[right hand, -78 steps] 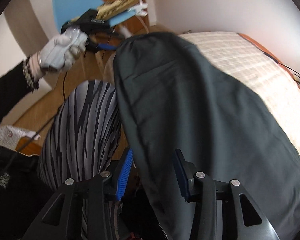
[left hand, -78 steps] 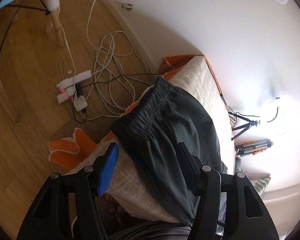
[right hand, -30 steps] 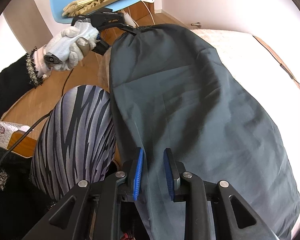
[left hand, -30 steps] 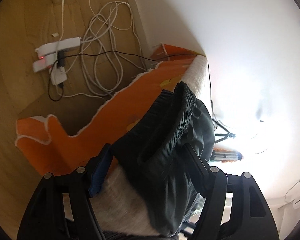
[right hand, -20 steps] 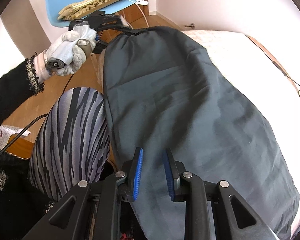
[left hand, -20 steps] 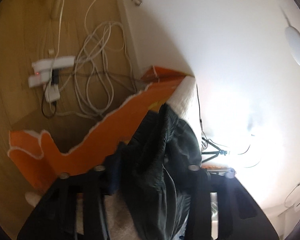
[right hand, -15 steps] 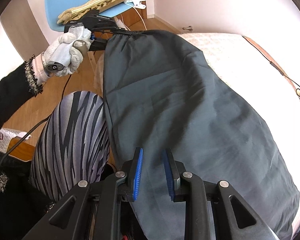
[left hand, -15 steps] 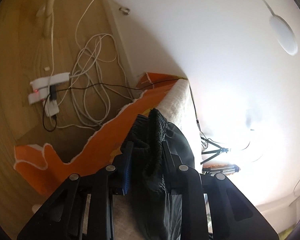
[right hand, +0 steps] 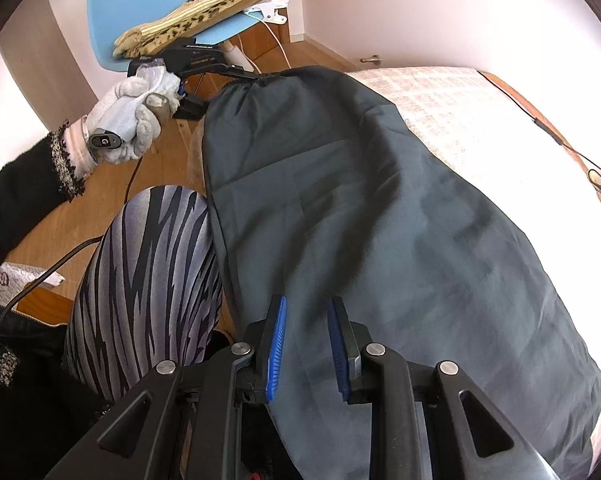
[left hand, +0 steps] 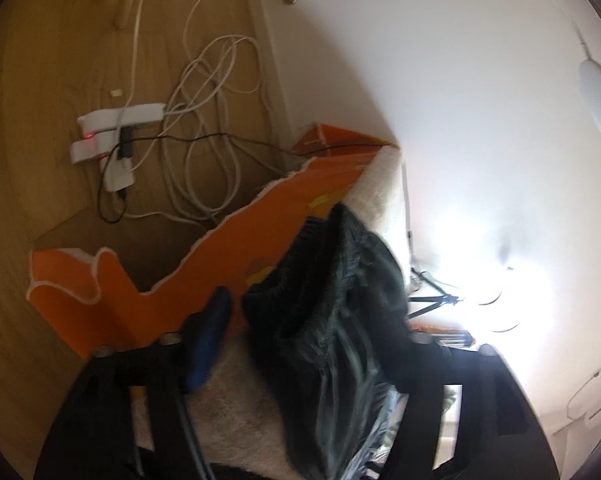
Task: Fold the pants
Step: 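Lift the trousers by the waistband with both tools and swing them over the bed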
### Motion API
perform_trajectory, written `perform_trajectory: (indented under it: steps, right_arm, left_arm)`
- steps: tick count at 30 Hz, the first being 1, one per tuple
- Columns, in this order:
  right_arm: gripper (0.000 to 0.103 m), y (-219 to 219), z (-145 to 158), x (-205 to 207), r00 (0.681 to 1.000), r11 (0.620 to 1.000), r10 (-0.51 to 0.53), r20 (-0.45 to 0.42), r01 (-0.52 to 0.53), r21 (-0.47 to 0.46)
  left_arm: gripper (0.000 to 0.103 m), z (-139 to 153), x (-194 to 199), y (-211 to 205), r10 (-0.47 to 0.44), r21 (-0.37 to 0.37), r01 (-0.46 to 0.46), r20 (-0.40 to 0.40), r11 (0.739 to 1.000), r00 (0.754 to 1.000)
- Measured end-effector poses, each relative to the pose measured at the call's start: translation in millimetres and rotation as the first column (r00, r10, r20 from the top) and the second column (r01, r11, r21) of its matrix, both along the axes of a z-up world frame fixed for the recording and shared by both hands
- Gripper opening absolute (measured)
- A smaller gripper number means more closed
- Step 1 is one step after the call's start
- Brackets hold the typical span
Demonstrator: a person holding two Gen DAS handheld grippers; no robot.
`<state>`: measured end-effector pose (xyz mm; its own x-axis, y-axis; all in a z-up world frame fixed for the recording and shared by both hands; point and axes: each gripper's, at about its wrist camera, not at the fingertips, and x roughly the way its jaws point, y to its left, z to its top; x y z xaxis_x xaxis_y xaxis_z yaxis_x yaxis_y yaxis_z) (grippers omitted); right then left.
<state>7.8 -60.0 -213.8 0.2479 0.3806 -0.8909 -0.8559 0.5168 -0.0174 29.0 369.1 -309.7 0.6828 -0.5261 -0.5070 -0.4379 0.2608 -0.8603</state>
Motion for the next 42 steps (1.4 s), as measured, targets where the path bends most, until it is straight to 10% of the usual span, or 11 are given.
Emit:
perform_trajectory:
  steps: [10, 13, 17, 20, 27, 30, 42]
  right_arm:
    - [0.022, 2.0, -0.2, -2.1, 1.0, 1.0, 0.003, 0.011, -0.003, -0.005]
    - [0.022, -2.0, -0.2, -2.2, 1.0, 1.0, -0.009, 0.012, 0.009, -0.002]
    - [0.022, -8.4, 0.0, -1.1, 1.0, 1.0, -0.023, 0.012, 0.023, 0.004]
    - [0.022, -13.9, 1.6, -0.2, 0.999, 0.999, -0.037, 0.014, 0.036, 0.015]
    - [0.022, -36.2, 11.6, 10.0, 0.991, 0.987, -0.133, 0.008, 0.132, 0.097]
    - [0.04, -50.3, 21.5, 18.0, 0.98, 0.965, -0.198, -0.011, 0.197, 0.171]
    - [0.058, -106.5, 31.4, 72.4, 0.855, 0.738, -0.312, -0.414, 0.493, 0.46]
  left_arm:
    - [0.064, -1.5, 11.9, -10.1, 0.015, 0.017, -0.015, 0.034, 1.0, 0.999]
    - [0.035, 12.4, 14.9, -14.1, 0.006, 0.118, -0.012, 0.049, 0.993, 0.999]
    - [0.022, 35.0, 11.4, -12.3, 0.017, 0.238, -0.037, 0.085, 0.97, 0.996]
    - [0.02, 67.8, 12.4, -21.5, -0.026, 0.391, -0.022, 0.115, 0.92, 0.993]
    - [0.019, 152.3, 12.2, -91.2, -0.238, 0.702, 0.04, 0.187, 0.711, 0.953]
    - [0.019, 174.3, 11.7, -131.7, -0.336, 0.783, 0.078, 0.173, 0.617, 0.926]
    - [0.019, 172.9, 17.2, -301.0, -0.667, 0.85, 0.334, 0.026, 0.407, 0.744]
